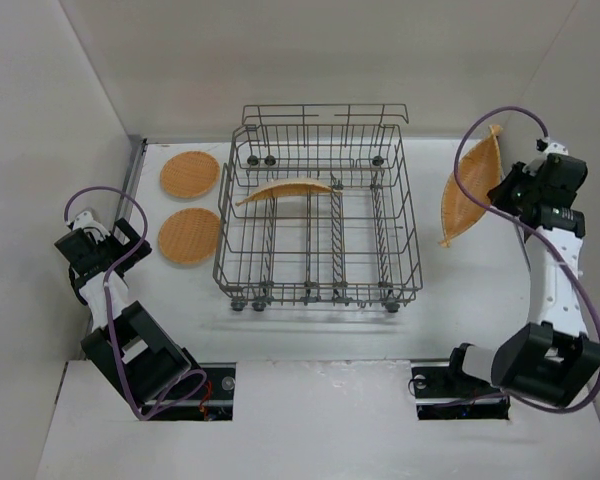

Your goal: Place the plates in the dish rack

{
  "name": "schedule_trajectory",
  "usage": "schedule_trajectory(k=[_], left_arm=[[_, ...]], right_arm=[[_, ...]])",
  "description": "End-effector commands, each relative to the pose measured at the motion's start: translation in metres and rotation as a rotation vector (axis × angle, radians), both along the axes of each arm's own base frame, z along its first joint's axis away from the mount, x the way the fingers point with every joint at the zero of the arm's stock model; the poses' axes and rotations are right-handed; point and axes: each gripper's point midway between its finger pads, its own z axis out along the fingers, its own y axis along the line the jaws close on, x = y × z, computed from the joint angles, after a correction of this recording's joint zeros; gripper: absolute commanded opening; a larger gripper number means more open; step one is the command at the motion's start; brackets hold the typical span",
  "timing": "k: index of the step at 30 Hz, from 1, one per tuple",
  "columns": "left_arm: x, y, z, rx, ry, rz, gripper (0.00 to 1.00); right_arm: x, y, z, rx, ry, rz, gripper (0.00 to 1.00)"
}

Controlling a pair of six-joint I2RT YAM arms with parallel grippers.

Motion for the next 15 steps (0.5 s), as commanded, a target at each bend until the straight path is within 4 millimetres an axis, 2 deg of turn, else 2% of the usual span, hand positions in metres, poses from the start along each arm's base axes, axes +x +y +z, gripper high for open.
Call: schedule_trajectory(k=[1, 7, 9, 11, 15], left_arm=[[0.008, 0.005, 0.022, 0.059, -0.055, -0.013, 1.0], [0.008, 0.005, 0.023, 0.067, -0.06, -0.01, 1.0], [0.008, 0.004, 0.023, 0.066, -0.059, -0.012, 1.0], [0.008, 0.004, 0.023, 0.066, -0.059, -0.012, 1.0], [0.006, 0.005, 0.024, 0.076, -0.06, -0.003, 1.0]], right_arm=[[-0.006, 0.001, 0.078, -0.161, -0.199, 0.027, 0.0], [-0.016, 0.051, 0.156, -0.357, -0.393, 0.156, 0.0], [-0.015, 0.073, 0.179, -0.41, -0.459, 0.212, 0.0], [-0.013, 0.103, 0.2, -0.483, -0.518, 0.293, 0.0], [-0.006, 0.161, 0.216, -0.644, -0.589, 0.457, 0.0]])
